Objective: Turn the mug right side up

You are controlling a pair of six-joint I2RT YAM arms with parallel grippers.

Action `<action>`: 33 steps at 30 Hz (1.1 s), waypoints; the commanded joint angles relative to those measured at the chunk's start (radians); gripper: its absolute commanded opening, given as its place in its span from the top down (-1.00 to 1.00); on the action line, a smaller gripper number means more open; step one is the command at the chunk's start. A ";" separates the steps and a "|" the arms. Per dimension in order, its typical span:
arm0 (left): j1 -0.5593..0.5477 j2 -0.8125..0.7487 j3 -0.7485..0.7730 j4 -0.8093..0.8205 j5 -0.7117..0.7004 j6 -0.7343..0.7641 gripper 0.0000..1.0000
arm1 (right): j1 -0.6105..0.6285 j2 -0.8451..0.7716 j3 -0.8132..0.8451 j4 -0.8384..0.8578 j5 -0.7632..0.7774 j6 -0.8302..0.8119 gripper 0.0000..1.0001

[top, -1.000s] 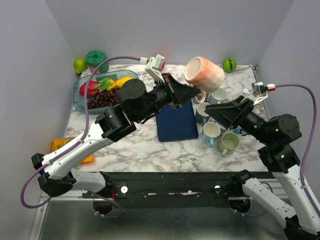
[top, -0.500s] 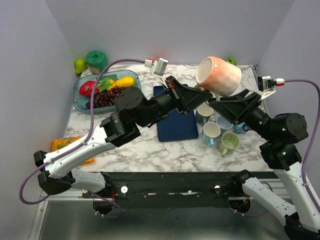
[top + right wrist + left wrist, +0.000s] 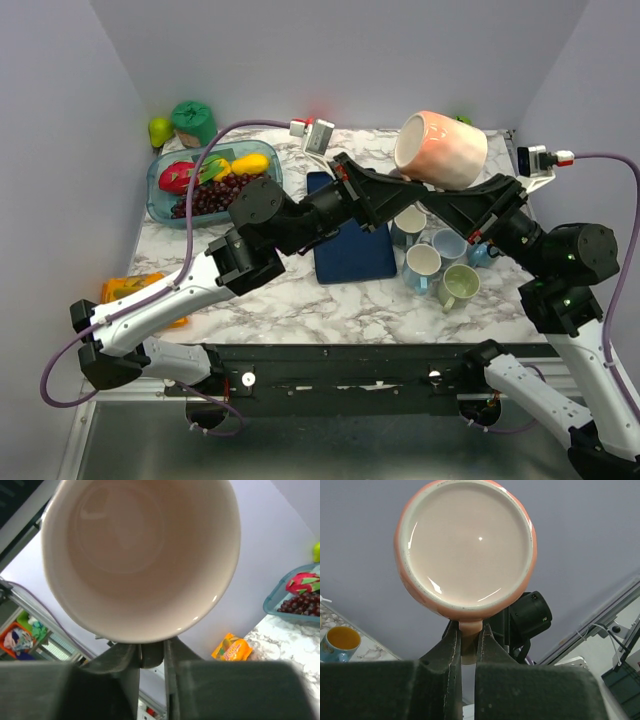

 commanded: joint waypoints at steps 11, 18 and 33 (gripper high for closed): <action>-0.014 -0.131 -0.117 -0.025 -0.098 0.044 -0.59 | -0.005 -0.065 0.108 -0.384 0.131 -0.231 0.99; -0.014 -0.256 -0.243 -0.330 -0.281 0.078 -0.98 | -0.006 -0.061 0.217 -0.806 0.229 -0.459 0.99; -0.010 -0.281 -0.183 -0.988 -0.694 0.038 -0.98 | -0.005 -0.150 -0.108 -1.256 0.438 -0.570 0.99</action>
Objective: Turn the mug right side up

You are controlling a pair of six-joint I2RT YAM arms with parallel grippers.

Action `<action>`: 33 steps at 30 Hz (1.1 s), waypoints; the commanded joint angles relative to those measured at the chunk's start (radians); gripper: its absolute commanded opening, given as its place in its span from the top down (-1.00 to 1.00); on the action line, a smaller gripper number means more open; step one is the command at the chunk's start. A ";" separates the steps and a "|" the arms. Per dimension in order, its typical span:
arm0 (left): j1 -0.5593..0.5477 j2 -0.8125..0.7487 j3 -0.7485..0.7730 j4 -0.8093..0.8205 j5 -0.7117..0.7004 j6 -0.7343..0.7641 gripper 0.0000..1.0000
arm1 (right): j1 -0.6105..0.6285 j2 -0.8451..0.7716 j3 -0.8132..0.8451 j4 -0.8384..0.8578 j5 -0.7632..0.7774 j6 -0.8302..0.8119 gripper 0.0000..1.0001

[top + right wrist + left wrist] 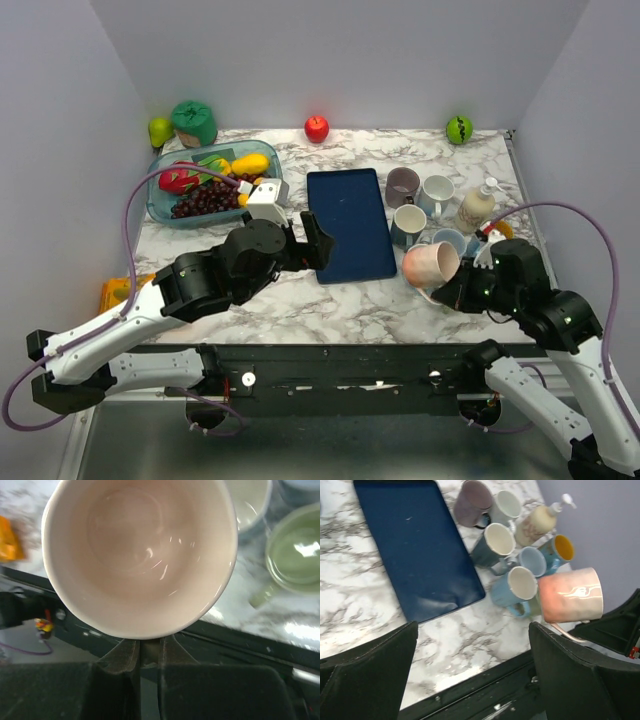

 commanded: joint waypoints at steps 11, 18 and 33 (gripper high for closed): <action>0.082 0.106 0.090 -0.169 -0.081 0.040 -0.98 | -0.002 0.028 -0.102 -0.085 0.126 -0.056 0.99; 0.180 0.159 0.106 -0.136 0.031 0.070 -0.98 | 0.145 0.092 -0.101 -0.045 0.224 0.019 0.99; 0.300 0.197 0.110 -0.071 0.144 0.136 -0.98 | 0.535 0.272 0.031 -0.175 0.576 0.299 0.99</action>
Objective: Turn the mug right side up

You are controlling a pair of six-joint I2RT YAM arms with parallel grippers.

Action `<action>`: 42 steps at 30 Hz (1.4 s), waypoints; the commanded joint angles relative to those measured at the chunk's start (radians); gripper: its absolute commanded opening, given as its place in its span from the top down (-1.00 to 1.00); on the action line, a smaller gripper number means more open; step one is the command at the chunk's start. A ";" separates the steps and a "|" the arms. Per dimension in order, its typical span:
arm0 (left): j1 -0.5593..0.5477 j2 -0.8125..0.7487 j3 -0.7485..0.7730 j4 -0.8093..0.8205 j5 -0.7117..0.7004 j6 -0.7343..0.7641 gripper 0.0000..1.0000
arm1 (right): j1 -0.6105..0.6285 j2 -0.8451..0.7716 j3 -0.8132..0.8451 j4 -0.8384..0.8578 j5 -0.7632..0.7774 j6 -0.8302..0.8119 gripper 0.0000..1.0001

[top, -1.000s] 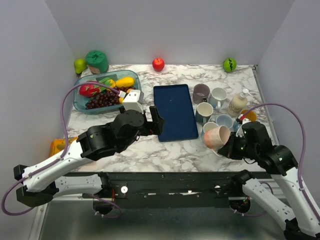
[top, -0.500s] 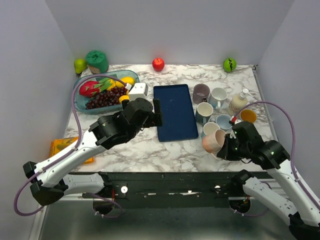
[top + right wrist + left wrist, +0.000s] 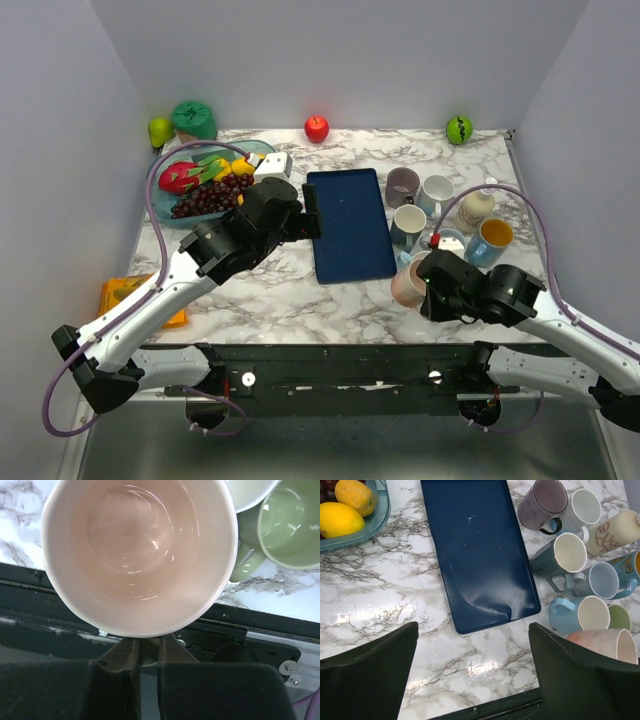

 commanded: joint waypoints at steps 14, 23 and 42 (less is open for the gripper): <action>0.053 0.005 -0.030 0.063 0.116 0.036 -0.97 | 0.284 0.174 -0.019 -0.050 0.190 0.354 0.99; 0.053 -0.027 -0.055 0.059 0.143 0.019 -0.98 | 0.284 0.179 -0.213 0.029 0.218 0.435 0.99; 0.055 -0.084 -0.055 -0.056 0.100 -0.018 -0.98 | 0.284 0.046 -0.163 -0.012 0.209 0.420 -0.68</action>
